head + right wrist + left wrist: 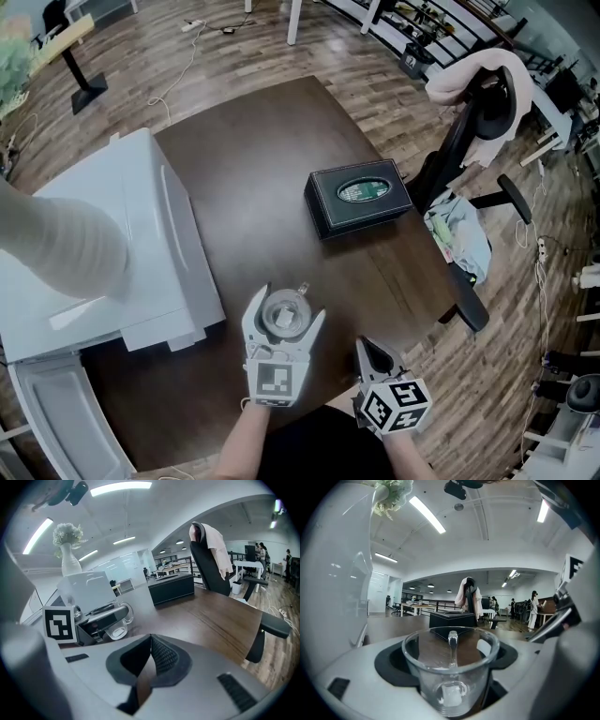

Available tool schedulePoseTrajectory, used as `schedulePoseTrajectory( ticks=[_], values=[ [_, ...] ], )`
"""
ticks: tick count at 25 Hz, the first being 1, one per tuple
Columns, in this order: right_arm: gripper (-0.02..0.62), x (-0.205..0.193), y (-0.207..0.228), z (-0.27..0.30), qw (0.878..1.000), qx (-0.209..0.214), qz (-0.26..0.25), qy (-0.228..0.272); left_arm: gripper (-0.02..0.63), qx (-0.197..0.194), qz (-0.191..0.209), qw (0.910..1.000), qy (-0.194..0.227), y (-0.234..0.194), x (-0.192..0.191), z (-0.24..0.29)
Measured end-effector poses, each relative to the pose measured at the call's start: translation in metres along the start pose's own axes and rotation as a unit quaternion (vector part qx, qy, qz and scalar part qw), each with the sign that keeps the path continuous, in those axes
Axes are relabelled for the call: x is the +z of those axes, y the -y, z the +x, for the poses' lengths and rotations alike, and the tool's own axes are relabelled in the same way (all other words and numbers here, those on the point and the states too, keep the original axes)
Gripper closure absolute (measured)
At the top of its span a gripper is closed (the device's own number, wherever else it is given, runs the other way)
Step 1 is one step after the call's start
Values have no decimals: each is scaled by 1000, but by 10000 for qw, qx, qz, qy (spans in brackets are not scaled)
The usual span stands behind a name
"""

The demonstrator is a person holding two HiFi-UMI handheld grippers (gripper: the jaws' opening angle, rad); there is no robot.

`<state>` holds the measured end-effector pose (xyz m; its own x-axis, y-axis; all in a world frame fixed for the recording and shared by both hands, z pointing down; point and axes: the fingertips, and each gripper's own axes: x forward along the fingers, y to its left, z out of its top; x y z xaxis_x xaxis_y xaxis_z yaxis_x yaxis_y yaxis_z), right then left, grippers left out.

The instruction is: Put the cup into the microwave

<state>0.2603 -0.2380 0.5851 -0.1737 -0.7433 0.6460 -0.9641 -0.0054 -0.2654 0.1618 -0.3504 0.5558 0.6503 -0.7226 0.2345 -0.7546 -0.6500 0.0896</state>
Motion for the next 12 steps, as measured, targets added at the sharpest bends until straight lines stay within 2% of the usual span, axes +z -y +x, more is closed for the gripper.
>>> schedulePoseTrajectory(
  ticks=[12],
  values=[
    [603, 8, -19, -15, 9995, 196, -157, 186, 184, -106, 67, 9999, -49, 17, 16, -33]
  ],
)
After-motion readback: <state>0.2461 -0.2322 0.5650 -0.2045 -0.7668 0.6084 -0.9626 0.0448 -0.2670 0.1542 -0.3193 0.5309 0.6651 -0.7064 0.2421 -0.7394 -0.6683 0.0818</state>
